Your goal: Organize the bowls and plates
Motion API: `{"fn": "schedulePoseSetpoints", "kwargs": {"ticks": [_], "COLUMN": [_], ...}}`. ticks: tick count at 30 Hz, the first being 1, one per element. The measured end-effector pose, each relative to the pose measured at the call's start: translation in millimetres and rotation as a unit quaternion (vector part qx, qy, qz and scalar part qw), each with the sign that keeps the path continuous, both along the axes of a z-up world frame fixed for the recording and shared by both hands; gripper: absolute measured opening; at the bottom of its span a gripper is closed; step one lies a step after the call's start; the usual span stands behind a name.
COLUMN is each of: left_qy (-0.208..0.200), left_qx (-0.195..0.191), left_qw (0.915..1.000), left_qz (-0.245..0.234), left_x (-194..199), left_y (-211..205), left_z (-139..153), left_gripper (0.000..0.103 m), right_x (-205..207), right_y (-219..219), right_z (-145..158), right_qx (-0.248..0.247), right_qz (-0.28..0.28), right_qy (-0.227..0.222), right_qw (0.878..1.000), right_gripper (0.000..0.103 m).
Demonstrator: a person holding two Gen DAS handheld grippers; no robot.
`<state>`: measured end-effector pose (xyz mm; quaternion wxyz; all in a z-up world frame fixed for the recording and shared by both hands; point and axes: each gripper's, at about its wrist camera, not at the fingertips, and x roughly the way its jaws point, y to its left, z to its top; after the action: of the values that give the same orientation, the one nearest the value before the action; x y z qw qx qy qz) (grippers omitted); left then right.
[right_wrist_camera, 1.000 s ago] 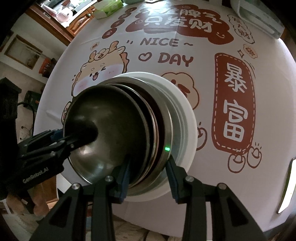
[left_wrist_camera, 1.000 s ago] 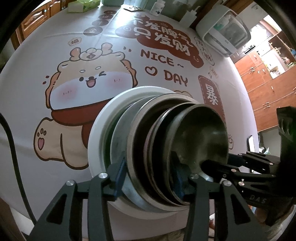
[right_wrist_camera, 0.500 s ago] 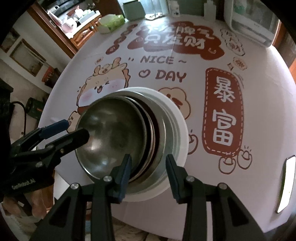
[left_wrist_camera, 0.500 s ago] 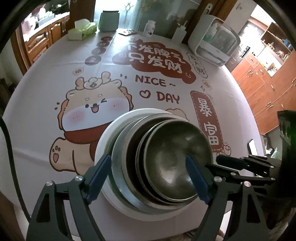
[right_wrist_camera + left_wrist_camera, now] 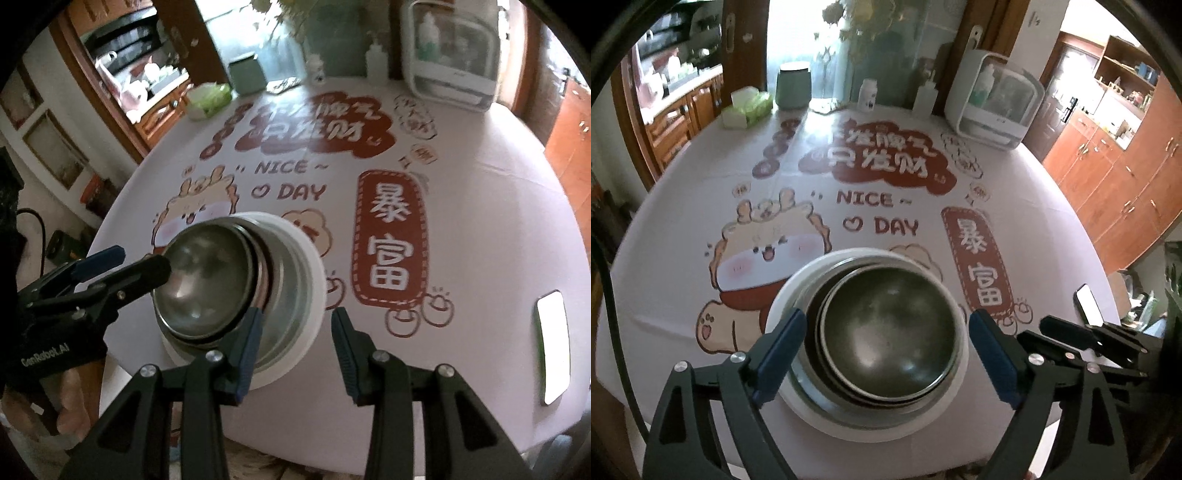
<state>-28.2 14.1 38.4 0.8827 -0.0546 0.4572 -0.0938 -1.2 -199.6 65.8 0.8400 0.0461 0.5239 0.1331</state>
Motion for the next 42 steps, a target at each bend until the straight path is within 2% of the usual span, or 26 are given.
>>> {"fn": "schedulePoseSetpoints", "kwargs": {"ticks": [4, 9, 12, 14, 22, 31, 42], "left_qy": [-0.027, -0.041, -0.057, -0.067, -0.098, -0.092, -0.079], "left_qx": [0.014, 0.017, 0.024, 0.038, 0.06, 0.053, 0.081], "left_qw": [0.9995, 0.999, 0.9981, 0.997, 0.9926, 0.9922, 0.9916], "left_qz": [-0.001, -0.002, 0.0, 0.006, 0.041, 0.065, 0.063], "left_x": [-9, -17, -23, -28, -42, -43, -46], "left_y": [-17, -38, -46, -51, -55, -50, -56], "left_z": [14, 26, 32, 35, 48, 45, 39], "left_gripper": [0.09, 0.092, 0.093, 0.1, 0.102, 0.102, 0.102], "right_x": [-12, -23, -30, -32, -42, -45, -52], "right_y": [-12, -30, -38, -39, -35, -32, -34], "right_z": [11, 25, 33, 36, 46, 49, 53], "right_qx": [-0.002, 0.001, -0.006, -0.014, -0.041, -0.049, -0.055], "right_qz": [-0.016, -0.044, -0.06, -0.064, -0.06, -0.065, -0.08], "right_qy": [-0.032, -0.067, -0.091, -0.101, -0.136, -0.146, -0.153], "right_qw": [0.999, 0.997, 0.994, 0.993, 0.988, 0.986, 0.983], "right_gripper": [0.039, 0.04, 0.047, 0.048, 0.048, 0.048, 0.048]}}
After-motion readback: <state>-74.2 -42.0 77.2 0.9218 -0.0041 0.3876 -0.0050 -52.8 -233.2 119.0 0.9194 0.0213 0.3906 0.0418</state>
